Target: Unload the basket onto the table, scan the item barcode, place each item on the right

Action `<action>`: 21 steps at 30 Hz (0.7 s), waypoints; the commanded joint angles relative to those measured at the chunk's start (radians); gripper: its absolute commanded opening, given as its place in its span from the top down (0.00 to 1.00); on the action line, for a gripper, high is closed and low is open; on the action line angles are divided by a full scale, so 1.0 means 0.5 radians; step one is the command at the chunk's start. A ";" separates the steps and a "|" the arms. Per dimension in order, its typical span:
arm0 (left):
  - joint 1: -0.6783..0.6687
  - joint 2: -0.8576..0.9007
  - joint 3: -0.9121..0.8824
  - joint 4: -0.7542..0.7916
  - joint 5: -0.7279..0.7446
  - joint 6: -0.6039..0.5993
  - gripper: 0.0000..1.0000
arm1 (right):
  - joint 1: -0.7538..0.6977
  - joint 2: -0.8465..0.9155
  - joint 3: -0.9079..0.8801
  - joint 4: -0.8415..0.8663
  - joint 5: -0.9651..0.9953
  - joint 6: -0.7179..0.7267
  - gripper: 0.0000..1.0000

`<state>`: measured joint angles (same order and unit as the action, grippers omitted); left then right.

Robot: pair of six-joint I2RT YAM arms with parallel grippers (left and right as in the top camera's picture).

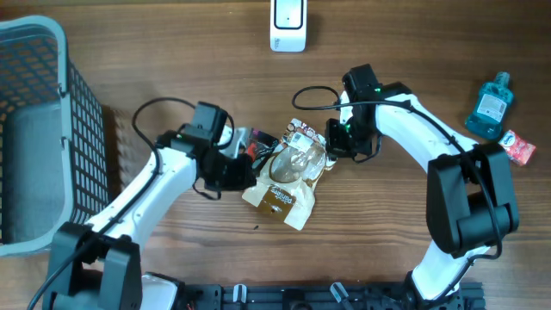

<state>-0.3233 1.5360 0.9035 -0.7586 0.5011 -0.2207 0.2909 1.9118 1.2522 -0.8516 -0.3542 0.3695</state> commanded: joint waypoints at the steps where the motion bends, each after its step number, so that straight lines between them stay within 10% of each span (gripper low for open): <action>1: -0.069 -0.003 -0.072 0.117 0.052 -0.114 0.96 | -0.014 0.025 -0.011 0.013 0.058 0.000 0.95; 21: -0.122 -0.001 -0.541 0.845 -0.027 -0.186 0.96 | -0.014 0.025 -0.011 0.024 0.056 0.051 0.95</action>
<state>-0.3790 1.5352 0.6765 -0.3843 0.4984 -0.2806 0.2890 1.9118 1.2522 -0.8429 -0.3386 0.3813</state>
